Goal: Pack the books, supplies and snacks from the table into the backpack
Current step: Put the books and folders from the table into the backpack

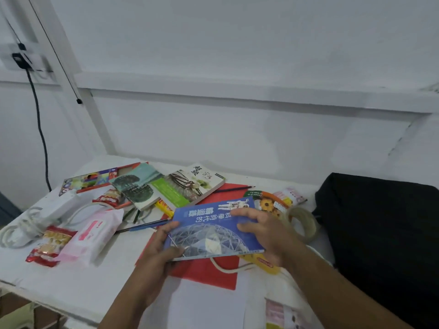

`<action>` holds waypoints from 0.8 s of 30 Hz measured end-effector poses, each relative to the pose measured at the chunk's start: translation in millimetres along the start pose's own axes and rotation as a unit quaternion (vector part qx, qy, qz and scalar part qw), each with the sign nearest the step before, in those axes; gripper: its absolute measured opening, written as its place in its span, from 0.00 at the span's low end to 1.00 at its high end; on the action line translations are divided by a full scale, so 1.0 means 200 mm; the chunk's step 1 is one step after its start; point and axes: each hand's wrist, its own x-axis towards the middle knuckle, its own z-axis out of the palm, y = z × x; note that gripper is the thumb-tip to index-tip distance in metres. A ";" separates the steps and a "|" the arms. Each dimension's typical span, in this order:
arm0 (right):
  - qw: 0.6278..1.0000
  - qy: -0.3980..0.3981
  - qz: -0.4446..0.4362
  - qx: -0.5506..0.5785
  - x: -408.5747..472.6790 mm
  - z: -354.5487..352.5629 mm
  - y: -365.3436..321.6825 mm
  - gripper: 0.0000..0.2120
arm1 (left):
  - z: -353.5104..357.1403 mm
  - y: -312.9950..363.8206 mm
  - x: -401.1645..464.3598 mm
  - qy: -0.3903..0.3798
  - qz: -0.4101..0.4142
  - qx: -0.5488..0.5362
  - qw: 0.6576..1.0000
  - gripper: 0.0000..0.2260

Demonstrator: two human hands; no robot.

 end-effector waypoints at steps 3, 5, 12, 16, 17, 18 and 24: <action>0.995 0.067 -0.069 -0.037 -0.09 -0.13 -0.01 0.18 | 0.14 -0.01 0.04 -0.010 0.039 0.050 0.998 0.24; 0.988 0.111 -0.110 -0.015 -0.20 -0.23 -0.05 0.19 | 0.27 -0.01 0.06 -0.018 0.076 0.076 0.994 0.23; 0.933 0.295 -0.179 0.097 -0.69 -0.68 -0.01 0.17 | 0.85 -0.11 0.08 -0.082 0.170 0.152 0.970 0.20; 0.891 0.387 -0.194 0.135 -1.00 -0.94 0.09 0.14 | 1.26 -0.25 0.01 -0.169 0.210 0.222 0.937 0.25; 0.880 0.411 -0.192 0.140 -1.08 -1.00 0.13 0.14 | 1.36 -0.29 -0.03 -0.177 0.214 0.230 0.933 0.29; 0.869 0.433 -0.192 0.143 -1.16 -1.06 0.17 0.13 | 1.45 -0.34 -0.06 -0.183 0.220 0.241 0.927 0.32; 0.819 0.515 -0.183 0.173 -1.60 -1.34 0.39 0.14 | 1.79 -0.64 -0.22 -0.332 0.251 0.487 0.768 0.37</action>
